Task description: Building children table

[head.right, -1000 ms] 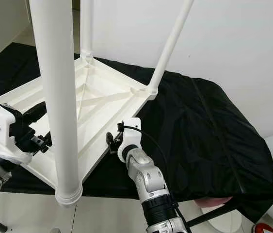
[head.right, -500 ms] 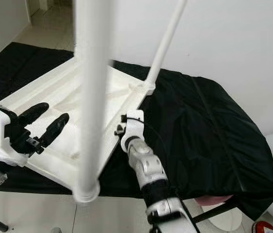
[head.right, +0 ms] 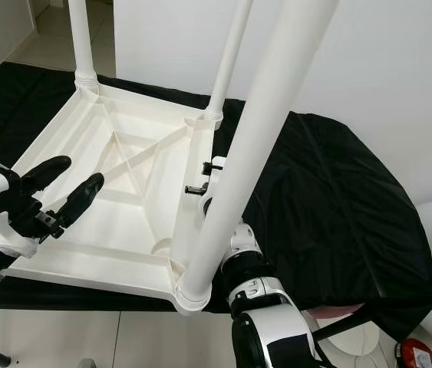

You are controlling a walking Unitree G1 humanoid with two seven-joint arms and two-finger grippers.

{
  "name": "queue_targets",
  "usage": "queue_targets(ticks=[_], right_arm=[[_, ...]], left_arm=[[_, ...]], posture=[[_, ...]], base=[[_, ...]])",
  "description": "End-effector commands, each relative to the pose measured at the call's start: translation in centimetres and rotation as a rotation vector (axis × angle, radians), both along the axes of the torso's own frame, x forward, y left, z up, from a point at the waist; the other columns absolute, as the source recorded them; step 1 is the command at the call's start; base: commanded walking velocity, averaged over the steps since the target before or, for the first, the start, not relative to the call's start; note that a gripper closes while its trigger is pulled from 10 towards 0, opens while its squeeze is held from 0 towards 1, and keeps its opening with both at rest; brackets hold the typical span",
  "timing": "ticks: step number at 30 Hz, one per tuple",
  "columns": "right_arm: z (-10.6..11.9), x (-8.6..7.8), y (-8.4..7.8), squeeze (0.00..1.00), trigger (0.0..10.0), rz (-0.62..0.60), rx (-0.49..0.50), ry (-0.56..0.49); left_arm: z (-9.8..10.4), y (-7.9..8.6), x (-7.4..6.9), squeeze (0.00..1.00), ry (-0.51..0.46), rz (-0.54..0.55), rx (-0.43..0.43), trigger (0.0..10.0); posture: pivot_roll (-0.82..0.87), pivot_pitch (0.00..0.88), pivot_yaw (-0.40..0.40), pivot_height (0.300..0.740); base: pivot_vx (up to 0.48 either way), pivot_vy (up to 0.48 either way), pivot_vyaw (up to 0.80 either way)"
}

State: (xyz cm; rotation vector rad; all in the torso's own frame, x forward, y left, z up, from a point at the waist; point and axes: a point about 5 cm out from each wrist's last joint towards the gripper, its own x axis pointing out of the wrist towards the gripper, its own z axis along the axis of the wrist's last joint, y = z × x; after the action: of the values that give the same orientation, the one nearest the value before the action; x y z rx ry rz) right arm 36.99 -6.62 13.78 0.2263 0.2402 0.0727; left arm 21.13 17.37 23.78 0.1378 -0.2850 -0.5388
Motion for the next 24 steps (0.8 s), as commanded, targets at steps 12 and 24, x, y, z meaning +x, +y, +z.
queue_targets(ticks=[12,24], right_arm=[[2.2,-2.8,-3.2,0.00,10.0,0.055,0.142,-0.414],[2.8,-4.6,-4.6,0.00,10.0,0.117,0.103,-0.494]], left_arm=[[-0.4,1.1,-1.7,0.00,0.098,0.034,-0.184,10.0],[-2.2,-2.1,-5.2,0.00,0.253,-0.258,-0.131,10.0]], posture=[[0.10,0.113,-0.165,0.740],[0.10,0.087,-0.173,0.740]], base=[[0.000,0.000,0.00],[0.000,0.000,0.00]])
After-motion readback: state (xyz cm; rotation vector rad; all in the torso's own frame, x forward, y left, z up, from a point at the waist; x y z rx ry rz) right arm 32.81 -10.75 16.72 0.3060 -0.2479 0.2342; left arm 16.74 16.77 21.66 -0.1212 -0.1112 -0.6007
